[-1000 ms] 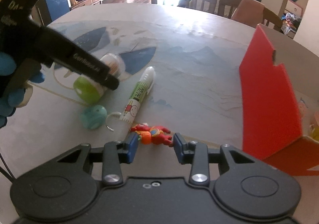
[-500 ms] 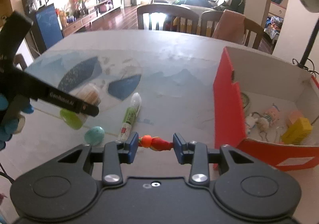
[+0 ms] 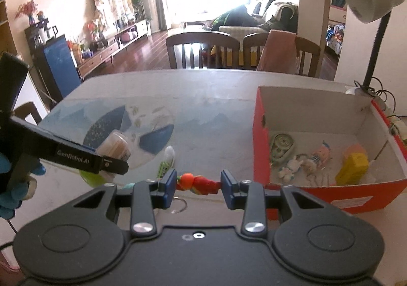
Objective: Organize rigid objects
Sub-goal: 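Carry the jar and keychain into the red box and open both tools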
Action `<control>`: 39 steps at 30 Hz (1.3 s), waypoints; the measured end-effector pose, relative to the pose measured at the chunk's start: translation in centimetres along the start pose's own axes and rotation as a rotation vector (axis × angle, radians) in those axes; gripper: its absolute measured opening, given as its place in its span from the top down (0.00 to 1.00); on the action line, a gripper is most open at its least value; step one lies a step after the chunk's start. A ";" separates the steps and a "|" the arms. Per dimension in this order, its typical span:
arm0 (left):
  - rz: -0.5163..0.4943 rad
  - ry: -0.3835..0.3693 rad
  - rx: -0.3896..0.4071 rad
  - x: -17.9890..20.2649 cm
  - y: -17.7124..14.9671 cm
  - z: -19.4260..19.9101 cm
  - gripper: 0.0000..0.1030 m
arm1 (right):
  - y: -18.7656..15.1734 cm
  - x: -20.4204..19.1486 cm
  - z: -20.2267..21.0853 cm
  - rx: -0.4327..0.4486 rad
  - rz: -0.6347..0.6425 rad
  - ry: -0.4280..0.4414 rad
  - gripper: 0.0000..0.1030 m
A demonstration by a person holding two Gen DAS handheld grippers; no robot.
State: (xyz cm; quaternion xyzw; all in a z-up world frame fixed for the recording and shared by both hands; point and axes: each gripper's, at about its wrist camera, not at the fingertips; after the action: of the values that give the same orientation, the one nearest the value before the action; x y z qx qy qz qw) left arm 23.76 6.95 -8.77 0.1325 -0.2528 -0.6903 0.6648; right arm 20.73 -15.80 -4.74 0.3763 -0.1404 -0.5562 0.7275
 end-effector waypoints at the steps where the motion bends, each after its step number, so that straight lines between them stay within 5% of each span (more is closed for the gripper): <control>1: -0.002 -0.005 0.005 0.4 0.1 0.3 0.57 | 0.2 0.2 0.3 0.008 -0.004 0.001 0.64; 21: -0.095 -0.034 0.057 9.4 6.0 1.3 0.57 | 4.9 8.0 3.6 0.150 -0.028 -0.040 0.64; 39: -0.186 -0.043 0.018 16.7 12.4 -4.8 0.57 | 4.9 15.4 0.0 0.086 -0.064 -0.115 0.64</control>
State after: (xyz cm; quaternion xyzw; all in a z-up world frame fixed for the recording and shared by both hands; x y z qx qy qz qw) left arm 35.45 -10.21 -3.67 0.1465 -0.2602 -0.7495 0.5909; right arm 29.39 -29.44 -4.60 0.3789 -0.1935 -0.5935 0.6832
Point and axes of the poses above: each gripper's, at about its wrist camera, not at the fingertips, and z roughly against the way its jaws point, x to its right, y to its top, and after that the axes turned 8 degrees about -z, right-handed
